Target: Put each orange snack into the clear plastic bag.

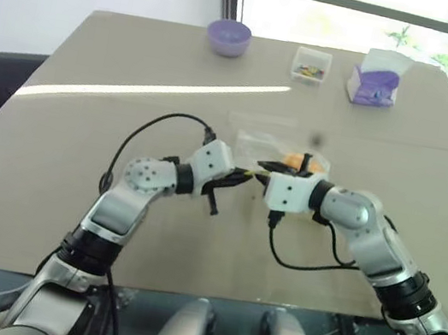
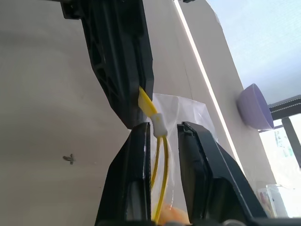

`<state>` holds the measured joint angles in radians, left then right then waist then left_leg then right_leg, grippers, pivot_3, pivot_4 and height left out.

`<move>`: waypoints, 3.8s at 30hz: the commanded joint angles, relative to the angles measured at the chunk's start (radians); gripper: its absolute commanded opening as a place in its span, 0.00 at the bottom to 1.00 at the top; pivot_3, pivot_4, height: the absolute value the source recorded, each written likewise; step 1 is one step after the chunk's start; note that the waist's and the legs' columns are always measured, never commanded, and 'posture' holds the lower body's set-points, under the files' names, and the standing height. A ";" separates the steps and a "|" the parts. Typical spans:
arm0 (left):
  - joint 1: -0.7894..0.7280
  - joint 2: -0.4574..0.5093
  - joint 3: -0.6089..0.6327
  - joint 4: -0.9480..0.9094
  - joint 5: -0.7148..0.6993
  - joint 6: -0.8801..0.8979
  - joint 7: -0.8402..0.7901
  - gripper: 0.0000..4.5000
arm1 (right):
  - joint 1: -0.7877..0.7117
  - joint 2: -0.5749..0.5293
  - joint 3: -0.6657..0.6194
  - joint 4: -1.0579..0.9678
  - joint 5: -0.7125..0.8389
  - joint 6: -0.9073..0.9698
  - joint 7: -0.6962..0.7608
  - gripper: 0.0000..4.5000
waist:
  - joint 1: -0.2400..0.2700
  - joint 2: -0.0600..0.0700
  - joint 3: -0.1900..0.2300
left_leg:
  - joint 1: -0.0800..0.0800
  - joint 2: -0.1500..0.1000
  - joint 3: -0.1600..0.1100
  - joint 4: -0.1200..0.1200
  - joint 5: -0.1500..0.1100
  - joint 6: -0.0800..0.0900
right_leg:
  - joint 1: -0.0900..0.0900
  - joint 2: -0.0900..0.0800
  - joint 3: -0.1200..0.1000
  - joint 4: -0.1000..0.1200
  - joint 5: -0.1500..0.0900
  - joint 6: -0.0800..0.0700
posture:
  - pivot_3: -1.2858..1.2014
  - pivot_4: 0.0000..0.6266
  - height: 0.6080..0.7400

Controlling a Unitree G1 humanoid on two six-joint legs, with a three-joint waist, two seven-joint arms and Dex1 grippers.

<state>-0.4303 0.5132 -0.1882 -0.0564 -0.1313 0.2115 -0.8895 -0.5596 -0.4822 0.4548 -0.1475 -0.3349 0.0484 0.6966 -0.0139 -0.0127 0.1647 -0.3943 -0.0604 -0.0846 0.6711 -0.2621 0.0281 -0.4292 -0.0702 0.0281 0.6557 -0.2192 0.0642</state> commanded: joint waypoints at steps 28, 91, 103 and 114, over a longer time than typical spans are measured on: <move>-0.027 0.004 0.020 -0.013 -0.003 0.000 0.012 0.00 | -0.010 -0.007 -0.033 -0.096 -0.047 -0.014 0.044 0.22 | 0.000 0.000 0.000 | 0.000 0.000 0.000 0.000 0.000 0.000 | 0.000 0.000 0.000 0.000 0.000 0.000 | 0.52 0.24 1.00; -0.012 0.027 0.065 0.121 -0.017 -0.093 0.037 0.00 | 0.239 -0.367 -0.328 0.004 -0.016 0.061 -0.043 0.01 | 0.002 0.000 0.000 | 0.000 0.000 0.000 0.000 0.000 0.000 | 0.000 0.000 0.000 0.000 0.000 0.000 | 0.52 0.24 1.00; -0.024 0.019 0.064 0.141 -0.018 -0.106 0.052 0.00 | 0.246 -0.381 -0.338 0.012 0.021 0.058 -0.046 0.01 | 0.002 0.000 0.000 | 0.000 0.000 0.001 0.000 0.000 0.001 | 0.000 0.000 0.001 0.000 0.000 0.000 | 0.52 0.24 1.00; -0.027 -0.001 0.075 0.121 -0.024 -0.088 0.064 0.00 | 0.280 -0.333 -0.359 -0.056 0.126 0.112 0.009 0.69 | 0.003 0.000 0.000 | 0.000 0.001 0.001 0.000 0.000 0.001 | 0.000 0.000 0.000 0.000 0.000 0.000 | 0.52 0.24 1.00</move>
<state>-0.4498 0.5129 -0.1270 0.0918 -0.1496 0.1259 -0.8292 -0.2846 -0.8125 0.1344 -0.1596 -0.2292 0.1527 0.6941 -0.0112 -0.0128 0.1648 -0.3945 -0.0600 -0.0838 0.6709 -0.2626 0.0289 -0.4289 -0.0705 0.0285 0.6551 -0.2192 0.0643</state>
